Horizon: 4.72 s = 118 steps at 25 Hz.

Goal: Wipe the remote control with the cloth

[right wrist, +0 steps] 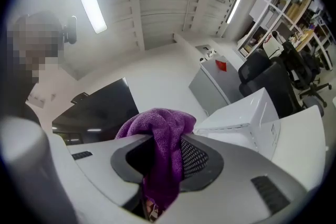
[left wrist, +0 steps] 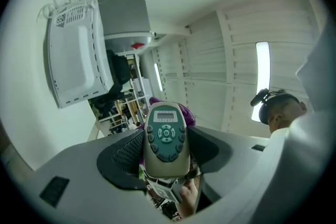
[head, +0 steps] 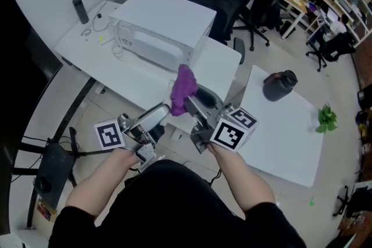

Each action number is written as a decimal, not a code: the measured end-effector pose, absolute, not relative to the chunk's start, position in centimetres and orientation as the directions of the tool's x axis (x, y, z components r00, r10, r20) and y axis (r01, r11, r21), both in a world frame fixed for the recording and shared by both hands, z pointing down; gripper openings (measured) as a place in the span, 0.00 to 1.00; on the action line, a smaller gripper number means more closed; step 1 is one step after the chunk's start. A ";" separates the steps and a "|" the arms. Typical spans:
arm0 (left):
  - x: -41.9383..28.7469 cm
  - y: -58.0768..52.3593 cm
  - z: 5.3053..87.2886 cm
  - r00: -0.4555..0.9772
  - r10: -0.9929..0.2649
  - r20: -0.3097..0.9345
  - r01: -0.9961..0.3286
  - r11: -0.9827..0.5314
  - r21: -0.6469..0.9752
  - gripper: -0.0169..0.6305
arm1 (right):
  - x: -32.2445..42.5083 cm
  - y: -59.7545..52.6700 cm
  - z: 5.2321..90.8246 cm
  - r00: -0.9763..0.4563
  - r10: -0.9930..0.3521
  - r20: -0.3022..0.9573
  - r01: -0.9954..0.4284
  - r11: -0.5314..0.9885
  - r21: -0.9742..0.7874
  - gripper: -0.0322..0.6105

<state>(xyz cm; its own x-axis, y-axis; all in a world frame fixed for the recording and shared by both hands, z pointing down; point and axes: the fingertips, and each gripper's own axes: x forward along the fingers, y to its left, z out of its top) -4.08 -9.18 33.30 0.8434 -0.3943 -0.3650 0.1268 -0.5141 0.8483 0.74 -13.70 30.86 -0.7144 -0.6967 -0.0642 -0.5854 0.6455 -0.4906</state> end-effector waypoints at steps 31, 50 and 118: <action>-5.9 -11.8 42.9 0.838 -0.525 0.149 -0.523 -0.693 0.496 0.42 | 4.3 -11.9 32.6 -0.579 -0.808 0.108 -0.814 0.566 -0.126 0.24; -5.8 -22.3 68.0 0.402 -0.636 0.659 -0.871 -0.488 0.060 0.42 | 6.8 -8.5 41.6 -0.468 -0.780 0.416 -0.865 0.500 -0.038 0.24; -5.6 -8.2 41.7 0.678 -0.669 0.305 -0.688 -0.723 -0.055 0.03 | -0.9 -8.5 41.0 -0.546 -0.780 0.305 -0.822 0.569 -0.017 0.07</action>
